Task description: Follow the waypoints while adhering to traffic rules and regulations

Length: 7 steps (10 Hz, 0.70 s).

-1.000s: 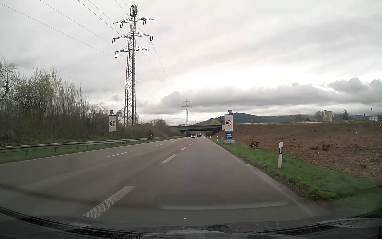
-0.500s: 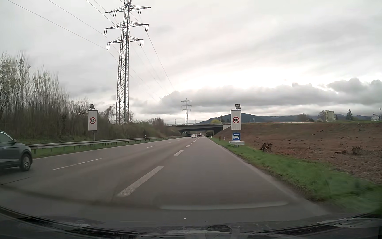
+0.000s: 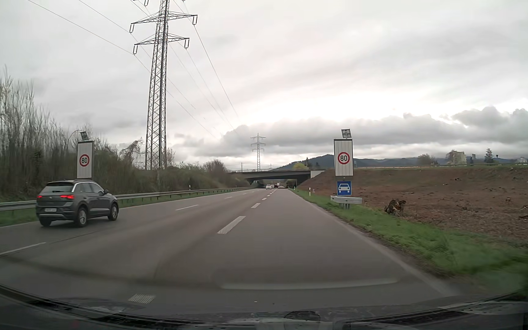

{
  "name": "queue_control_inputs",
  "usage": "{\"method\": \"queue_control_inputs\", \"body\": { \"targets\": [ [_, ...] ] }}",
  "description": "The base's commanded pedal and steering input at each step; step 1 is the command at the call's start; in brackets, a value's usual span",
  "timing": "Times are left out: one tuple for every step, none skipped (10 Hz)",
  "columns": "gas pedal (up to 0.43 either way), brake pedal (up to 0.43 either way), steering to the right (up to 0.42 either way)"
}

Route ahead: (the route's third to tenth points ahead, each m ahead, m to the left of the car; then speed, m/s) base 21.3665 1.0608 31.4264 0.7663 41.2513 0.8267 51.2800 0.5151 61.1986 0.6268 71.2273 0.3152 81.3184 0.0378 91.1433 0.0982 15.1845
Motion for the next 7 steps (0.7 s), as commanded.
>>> {"method": "queue_control_inputs", "body": {
  "targets": [
    [0.339, 0.000, 0.001],
    [0.339, 0.000, 0.001],
    [0.339, 0.000, 0.001],
    [0.339, 0.000, 0.001],
    [0.339, 0.000, 0.001],
    [0.339, 0.000, 0.001],
    [0.339, 0.000, 0.001]
  ]
}}
